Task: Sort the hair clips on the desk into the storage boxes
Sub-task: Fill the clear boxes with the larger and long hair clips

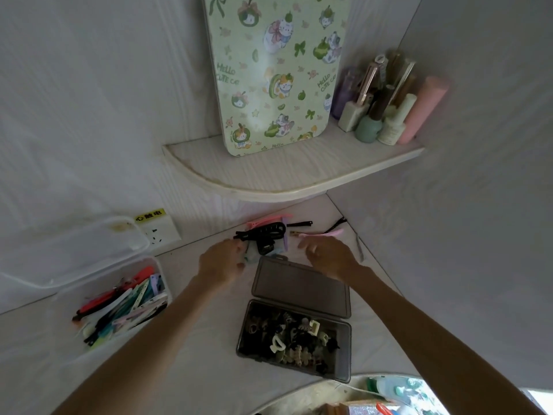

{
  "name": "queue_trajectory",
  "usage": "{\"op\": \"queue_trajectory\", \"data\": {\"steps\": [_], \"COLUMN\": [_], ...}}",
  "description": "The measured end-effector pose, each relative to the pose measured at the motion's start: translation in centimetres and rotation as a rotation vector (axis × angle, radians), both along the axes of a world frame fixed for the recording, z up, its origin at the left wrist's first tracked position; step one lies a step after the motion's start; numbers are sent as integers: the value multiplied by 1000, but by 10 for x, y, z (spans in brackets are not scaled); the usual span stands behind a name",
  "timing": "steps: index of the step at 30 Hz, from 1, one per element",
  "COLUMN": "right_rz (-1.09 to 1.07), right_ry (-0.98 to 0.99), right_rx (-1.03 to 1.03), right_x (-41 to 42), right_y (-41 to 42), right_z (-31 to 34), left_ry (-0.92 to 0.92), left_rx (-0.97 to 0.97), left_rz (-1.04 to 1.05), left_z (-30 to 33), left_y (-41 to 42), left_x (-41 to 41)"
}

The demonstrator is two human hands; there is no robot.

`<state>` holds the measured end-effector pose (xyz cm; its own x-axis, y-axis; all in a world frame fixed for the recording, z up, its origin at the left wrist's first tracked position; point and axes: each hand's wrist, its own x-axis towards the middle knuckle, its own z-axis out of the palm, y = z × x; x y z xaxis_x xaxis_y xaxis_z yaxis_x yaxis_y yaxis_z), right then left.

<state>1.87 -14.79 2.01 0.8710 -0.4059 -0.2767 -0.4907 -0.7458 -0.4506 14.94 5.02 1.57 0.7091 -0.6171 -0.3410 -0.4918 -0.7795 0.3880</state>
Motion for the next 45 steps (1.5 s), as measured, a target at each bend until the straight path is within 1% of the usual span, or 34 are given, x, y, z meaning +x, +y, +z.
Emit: {"op": "queue_trajectory", "data": {"steps": [1, 2, 3, 5, 6, 8, 11, 13, 14, 18, 21, 24, 27, 30, 34, 37, 38, 40, 42, 43, 45], "right_rz": [-36, -42, -24, 28, 38, 37, 71, 111, 135, 198, 187, 178, 95, -15, -57, 8, 42, 121, 216, 268, 415], "right_ry": [-62, -51, 31, 207, 222, 154, 53, 52, 82, 111, 20, -106, -134, -77, 42, 215, 235, 215, 180, 175, 158], "right_rx": [-92, -187, -266, -350, -376, -428, -538, -603, -602, -561, -498, -491, -447, -399, -262, -117, -62, 87, 243, 298, 296], "right_x": [3, 7, 9, 11, 11, 12, 14, 16, 17, 18, 15, 14, 14, 18, 36, 59, 67, 84, 100, 106, 120], "right_y": [-3, -6, -10, -12, -13, -12, -15, -17, -17, -14, -15, -14, -10, -4, 7, 31, 44, 75, 109, 125, 159], "right_z": [-3, -6, -11, -20, -25, -33, -34, -31, -31, -32, -33, -24, -11, 6, 32, 52, 58, 68, 73, 74, 73], "left_ry": [0, -13, -39, -98, -114, -106, -33, 18, 33, 3, -43, -31, 2, 38, 127, 131, 107, 19, -73, -89, -66], "left_rx": [9, 7, -7, -38, -44, -50, -84, -87, -76, 8, 64, 119, 159, 152, 28, -46, -81, -125, -78, -29, 60], "left_rz": [-24, -30, -25, 3, 15, 51, 199, 295, 321, 310, 265, 255, 245, 214, 264, 241, 244, 294, 367, 387, 431], "left_z": [-3, -7, -9, -12, -13, -14, -15, -17, -17, -17, -15, -14, -7, 2, 19, 39, 46, 58, 62, 61, 55], "left_y": [1, 2, 3, 3, 2, -3, -9, -12, -14, -19, -14, -2, 16, 39, 70, 97, 107, 130, 160, 174, 201], "left_x": [-3, -5, -7, -6, -6, -5, -3, -1, -1, 3, 6, 9, 13, 17, 20, 17, 17, 20, 26, 29, 30]}}
